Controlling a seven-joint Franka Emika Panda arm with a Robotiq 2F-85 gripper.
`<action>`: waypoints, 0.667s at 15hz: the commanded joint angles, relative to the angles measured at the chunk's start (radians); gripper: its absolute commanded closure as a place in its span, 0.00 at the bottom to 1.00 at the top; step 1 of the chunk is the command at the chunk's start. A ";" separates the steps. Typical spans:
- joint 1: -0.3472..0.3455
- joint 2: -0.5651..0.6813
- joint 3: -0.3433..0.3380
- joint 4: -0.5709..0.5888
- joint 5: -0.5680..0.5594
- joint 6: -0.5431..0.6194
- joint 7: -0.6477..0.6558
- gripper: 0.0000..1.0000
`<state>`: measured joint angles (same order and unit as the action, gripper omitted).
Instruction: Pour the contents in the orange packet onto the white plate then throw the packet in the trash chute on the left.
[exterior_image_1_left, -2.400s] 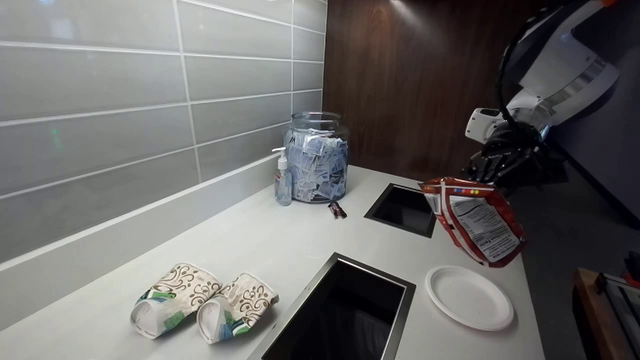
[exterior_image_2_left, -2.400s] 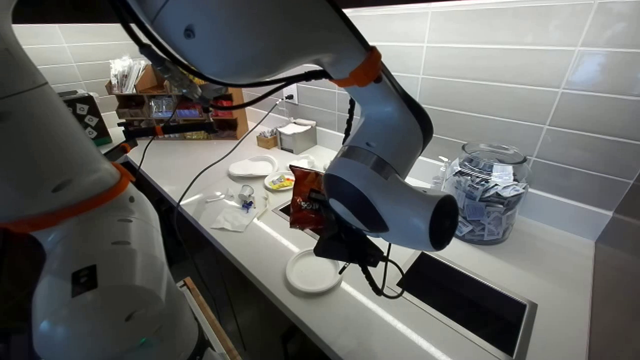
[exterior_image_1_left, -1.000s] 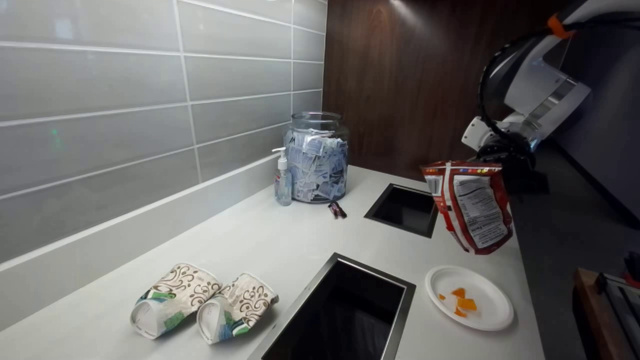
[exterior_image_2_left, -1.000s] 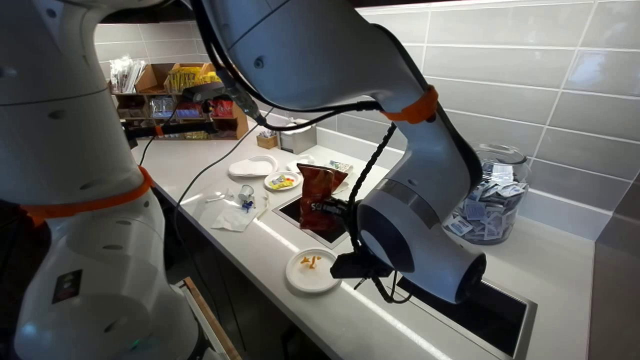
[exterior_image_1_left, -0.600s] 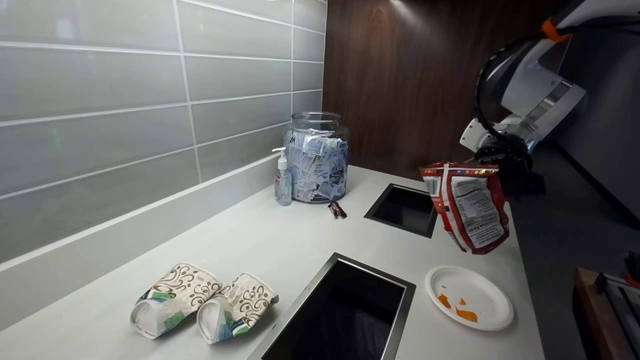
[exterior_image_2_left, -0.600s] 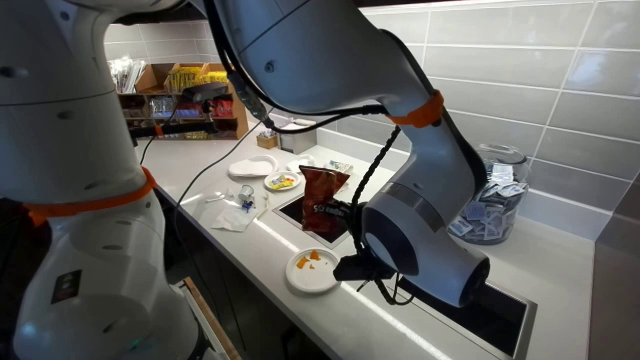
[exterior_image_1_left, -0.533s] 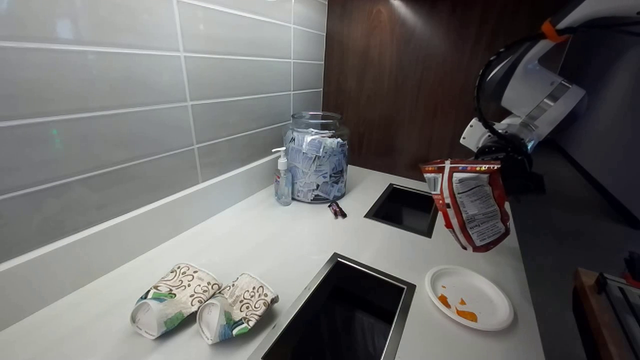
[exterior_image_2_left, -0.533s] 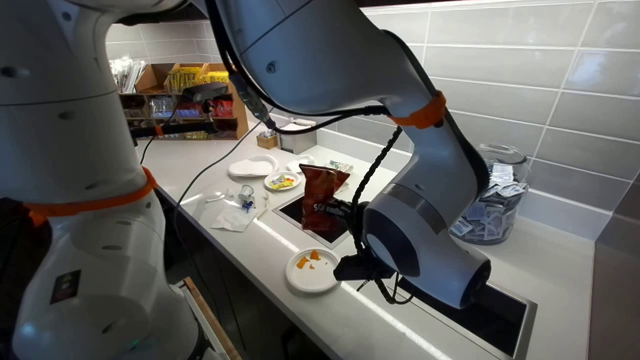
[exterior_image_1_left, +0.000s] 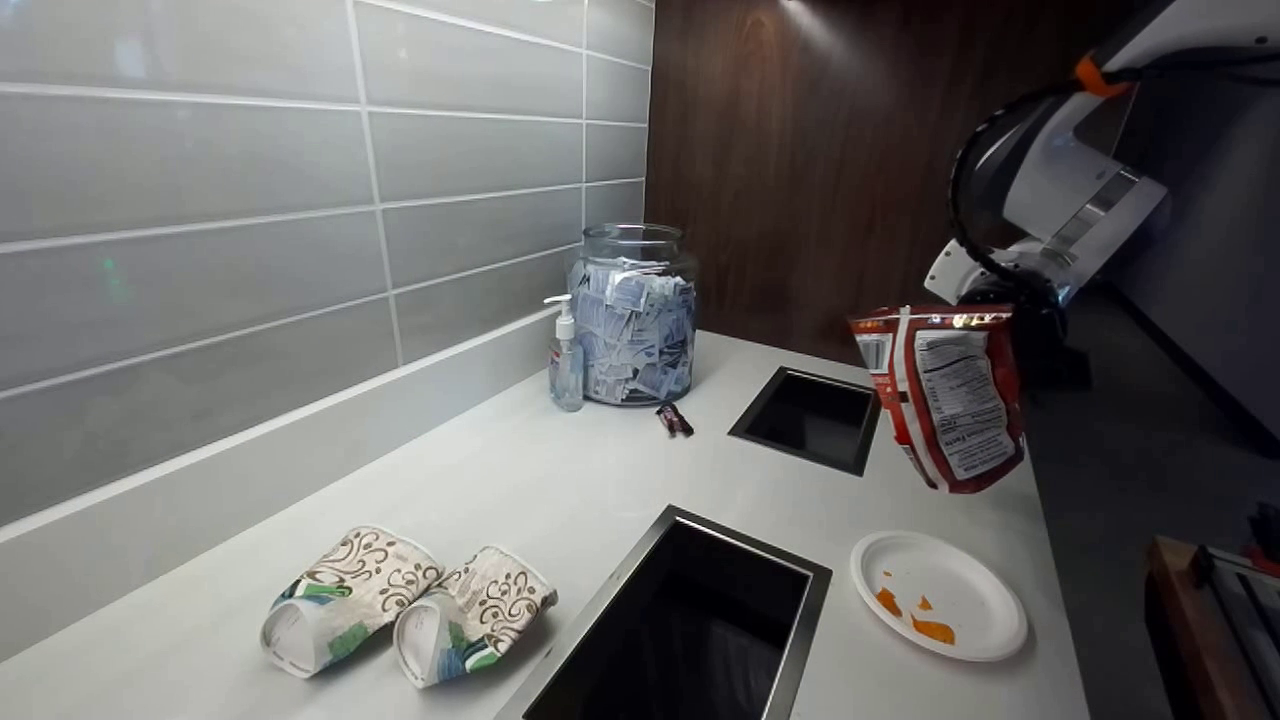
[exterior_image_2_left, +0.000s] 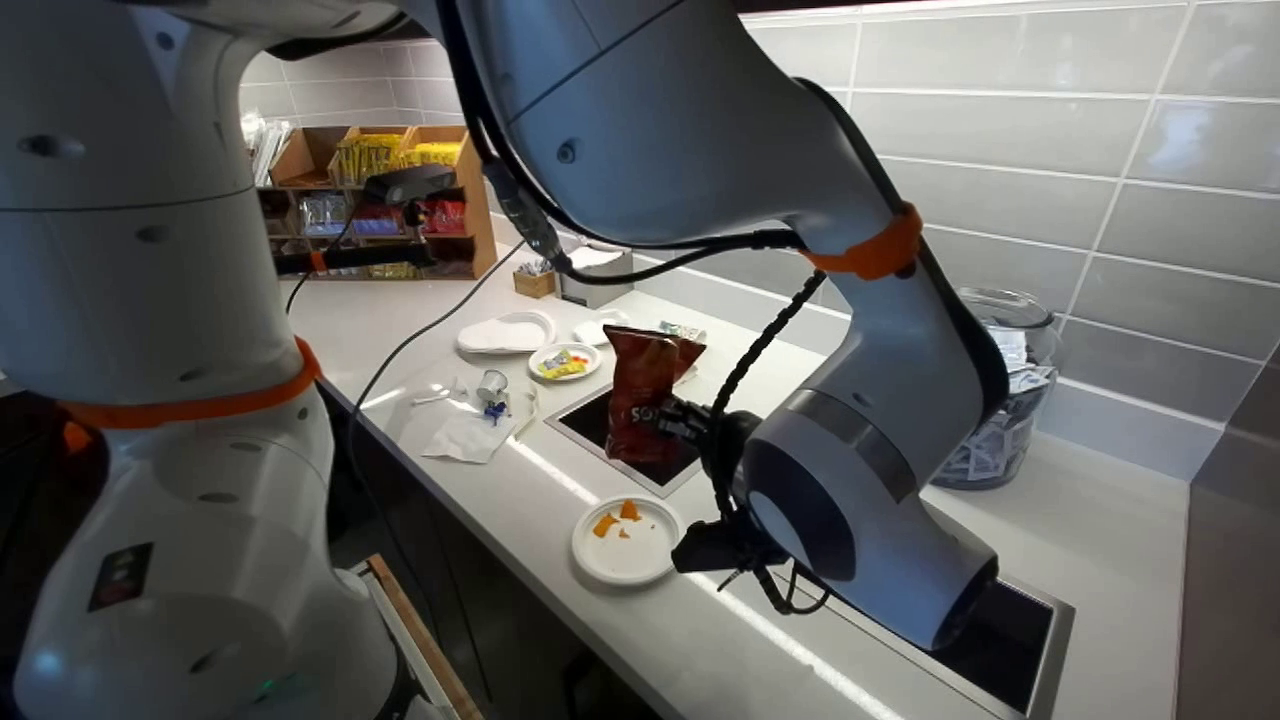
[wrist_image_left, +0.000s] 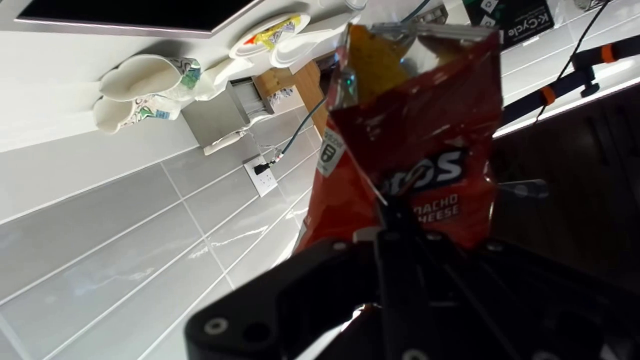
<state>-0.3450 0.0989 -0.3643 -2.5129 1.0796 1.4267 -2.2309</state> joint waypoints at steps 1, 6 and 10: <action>-0.009 0.032 0.002 0.016 0.019 0.008 -0.007 1.00; -0.014 0.052 0.001 0.032 0.009 -0.021 -0.017 1.00; -0.018 0.056 -0.002 0.039 0.015 -0.006 -0.005 1.00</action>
<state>-0.3513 0.1317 -0.3644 -2.4932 1.0801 1.4291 -2.2366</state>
